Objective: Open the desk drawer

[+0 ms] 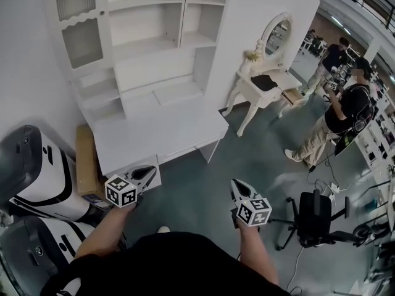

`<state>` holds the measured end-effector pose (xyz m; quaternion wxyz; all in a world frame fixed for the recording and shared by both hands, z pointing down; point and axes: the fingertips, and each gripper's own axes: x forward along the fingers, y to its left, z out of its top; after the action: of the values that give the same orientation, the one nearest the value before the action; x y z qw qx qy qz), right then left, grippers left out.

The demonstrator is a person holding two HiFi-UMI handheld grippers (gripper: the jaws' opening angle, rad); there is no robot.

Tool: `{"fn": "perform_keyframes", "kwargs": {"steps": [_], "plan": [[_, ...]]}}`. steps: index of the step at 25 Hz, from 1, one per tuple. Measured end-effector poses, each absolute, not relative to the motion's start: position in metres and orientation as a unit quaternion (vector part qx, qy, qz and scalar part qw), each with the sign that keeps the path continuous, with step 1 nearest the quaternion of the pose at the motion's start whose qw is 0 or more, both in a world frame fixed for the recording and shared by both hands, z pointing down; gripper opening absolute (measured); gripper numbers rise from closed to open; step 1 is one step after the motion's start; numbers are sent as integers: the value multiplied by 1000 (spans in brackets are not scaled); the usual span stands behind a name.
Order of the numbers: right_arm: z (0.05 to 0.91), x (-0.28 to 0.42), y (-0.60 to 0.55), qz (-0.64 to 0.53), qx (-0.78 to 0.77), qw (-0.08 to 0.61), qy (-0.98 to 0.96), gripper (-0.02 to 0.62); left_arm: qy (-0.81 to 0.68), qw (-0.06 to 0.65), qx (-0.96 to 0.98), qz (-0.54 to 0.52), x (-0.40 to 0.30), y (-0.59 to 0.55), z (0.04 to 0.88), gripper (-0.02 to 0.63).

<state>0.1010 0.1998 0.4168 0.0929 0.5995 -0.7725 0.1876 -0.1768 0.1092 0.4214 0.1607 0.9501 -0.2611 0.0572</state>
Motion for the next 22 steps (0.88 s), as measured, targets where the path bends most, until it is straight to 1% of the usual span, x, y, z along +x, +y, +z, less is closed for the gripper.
{"fn": "perform_keyframes", "kwargs": {"steps": [9,15,22], "plan": [[421,69,166,196,615,90,-759,2,-237,156,957,67,-206,58,424,18],[423,41,148,194,613,94,-760,2,-227,166,957,70,-229,43,432,18],[427,34,130,195,615,98,-758,2,-222,175,956,72,-243,35,441,18]]}}
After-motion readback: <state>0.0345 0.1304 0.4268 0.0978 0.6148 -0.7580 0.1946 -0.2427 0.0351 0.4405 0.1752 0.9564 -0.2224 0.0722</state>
